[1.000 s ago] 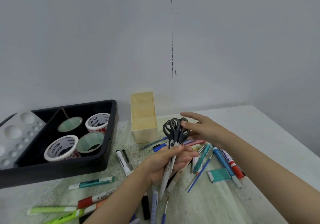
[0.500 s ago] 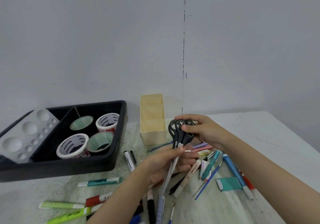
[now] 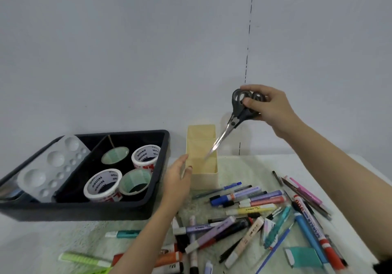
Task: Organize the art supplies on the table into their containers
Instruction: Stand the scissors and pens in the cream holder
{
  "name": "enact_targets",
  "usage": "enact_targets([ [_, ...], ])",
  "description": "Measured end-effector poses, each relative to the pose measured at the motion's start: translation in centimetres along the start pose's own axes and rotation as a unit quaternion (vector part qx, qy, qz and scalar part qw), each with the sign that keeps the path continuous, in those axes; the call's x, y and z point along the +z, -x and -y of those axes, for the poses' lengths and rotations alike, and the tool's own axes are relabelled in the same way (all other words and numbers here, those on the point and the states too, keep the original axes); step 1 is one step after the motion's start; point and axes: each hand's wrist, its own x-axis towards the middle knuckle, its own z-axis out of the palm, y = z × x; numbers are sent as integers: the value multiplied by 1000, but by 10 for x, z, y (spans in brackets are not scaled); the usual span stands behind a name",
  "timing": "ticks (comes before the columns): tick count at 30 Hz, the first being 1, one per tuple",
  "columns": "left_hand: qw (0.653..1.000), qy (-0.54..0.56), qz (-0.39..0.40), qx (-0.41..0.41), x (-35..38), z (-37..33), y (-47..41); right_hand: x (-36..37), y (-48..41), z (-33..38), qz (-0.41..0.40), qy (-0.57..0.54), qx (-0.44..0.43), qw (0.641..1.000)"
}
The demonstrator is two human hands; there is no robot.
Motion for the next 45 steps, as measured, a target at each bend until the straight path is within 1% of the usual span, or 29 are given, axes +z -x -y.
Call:
enact_targets([
  [3,999,-24,46,12,4,8,-5,13,-23,0,-58,43,-83,994],
  [6,998,-40,52,18,5,11,-8,32,-32,-7,-82,87,-136,983],
  [8,998,-33,51,14,4,14,-9,46,-33,-12,-76,101,-156,980],
  [10,999,-10,53,1,4,14,-9,56,-35,-21,-44,112,-168,978],
  [15,999,-32,29,-7,6,17,-10,70,-40,-52,40,154,-147,976],
  [20,999,-28,23,-8,8,21,-11,74,-42,-79,90,165,-114,976],
  [27,1000,-15,19,-20,9,24,-13,75,-47,-74,67,153,-109,980],
  [32,1000,-8,17,-23,10,26,-14,67,-61,-56,-32,129,-130,983],
  [34,1000,-12,18,-21,10,26,-14,67,-62,-55,-53,131,-134,981],
  [37,1000,-19,17,-19,11,26,-14,69,-59,-62,-32,154,-132,979],
  [40,1000,-21,14,-18,11,26,-14,70,-52,-76,31,188,-126,974],
  [42,1000,-18,14,-20,11,26,-14,72,-46,-84,59,200,-117,971],
  [45,1000,-20,12,-15,12,25,-14,74,-41,-90,67,195,-105,973],
])
